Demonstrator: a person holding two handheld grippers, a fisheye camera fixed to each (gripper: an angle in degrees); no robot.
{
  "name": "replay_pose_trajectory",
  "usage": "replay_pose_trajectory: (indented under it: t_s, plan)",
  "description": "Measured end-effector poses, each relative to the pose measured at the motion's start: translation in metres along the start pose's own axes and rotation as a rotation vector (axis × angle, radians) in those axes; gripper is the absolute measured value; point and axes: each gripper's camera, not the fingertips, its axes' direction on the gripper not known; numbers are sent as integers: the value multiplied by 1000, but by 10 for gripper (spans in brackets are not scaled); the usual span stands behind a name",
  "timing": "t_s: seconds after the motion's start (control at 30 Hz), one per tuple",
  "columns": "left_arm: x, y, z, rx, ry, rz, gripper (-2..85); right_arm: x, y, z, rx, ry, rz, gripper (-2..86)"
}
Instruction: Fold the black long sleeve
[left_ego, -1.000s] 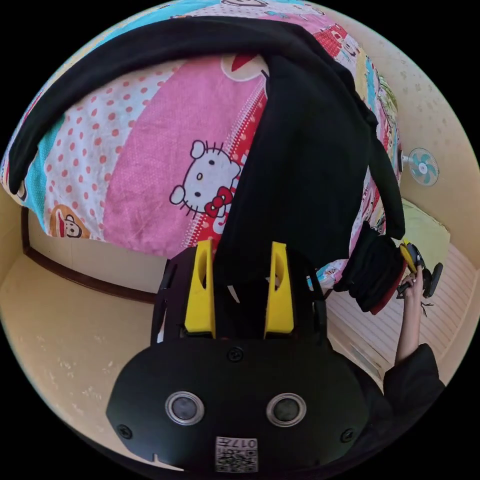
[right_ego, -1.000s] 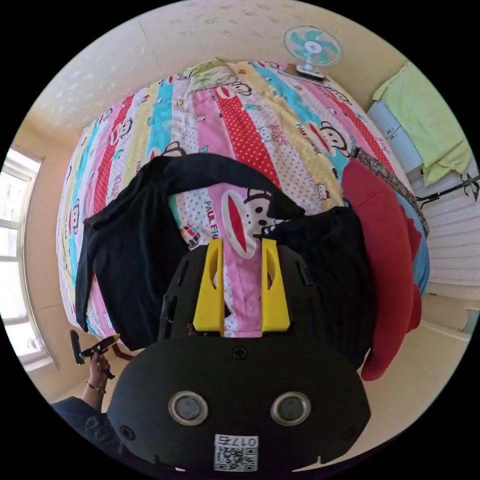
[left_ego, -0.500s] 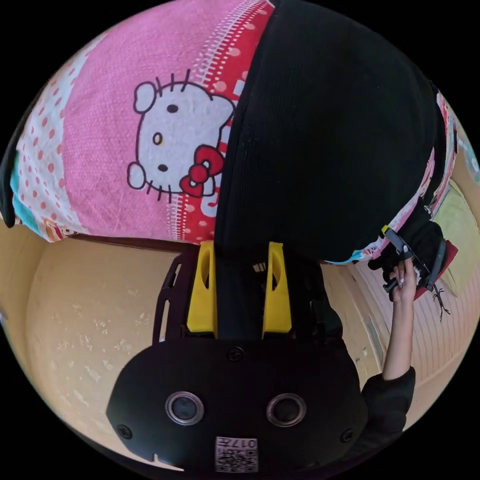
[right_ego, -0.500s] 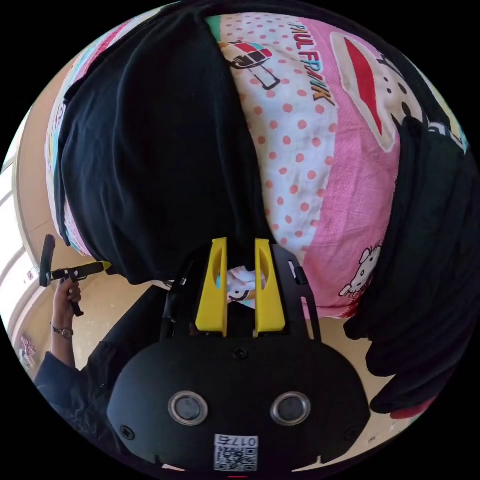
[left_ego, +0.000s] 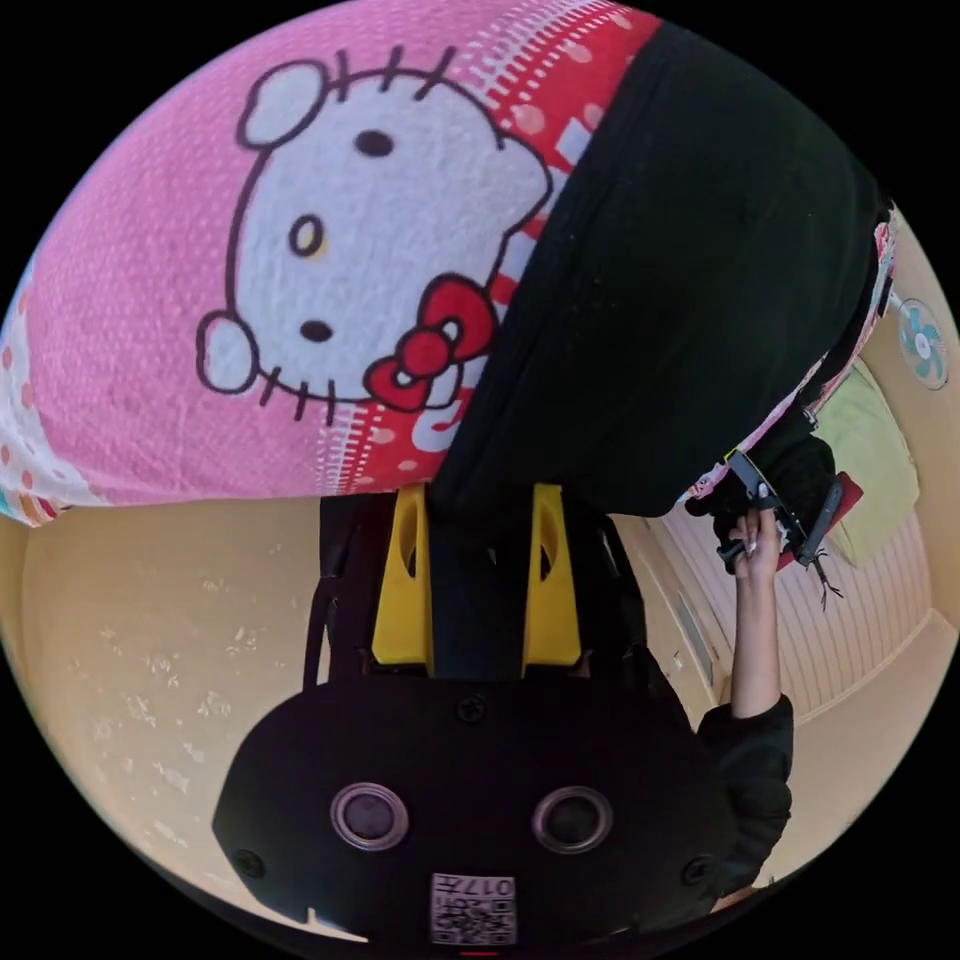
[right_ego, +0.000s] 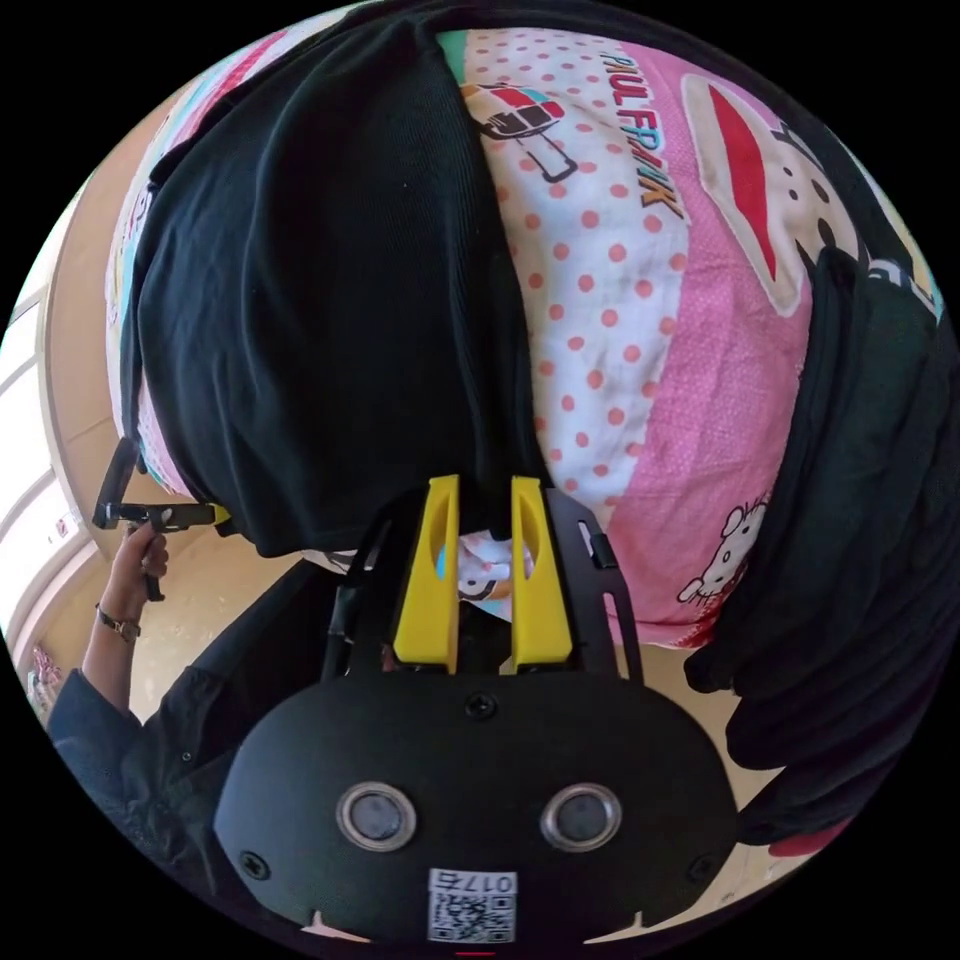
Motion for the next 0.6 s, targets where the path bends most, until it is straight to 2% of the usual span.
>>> replay_pose_trajectory:
  t_s: [0.1, 0.3, 0.4, 0.53, 0.6]
  plan:
    - [-16, 25, -9, 90, 78, 54, 123, 13, 6, -6, 27, -66, 55, 92]
    - [-7, 96, -17, 400, -26, 203, 123, 30, 28, -27, 180, -168, 46, 115]
    - [-2, 95, 11, 390, -47, 203, 134, 28, 37, -27, 249, -131, 21, 113]
    - [14, 94, 19, 360, -151, 158, 112, 31, 29, 22, 33, -116, 19, 57]
    - [29, 99, 19, 262, -152, 252, 45, 32, 31, 21, 39, -135, 5, 54]
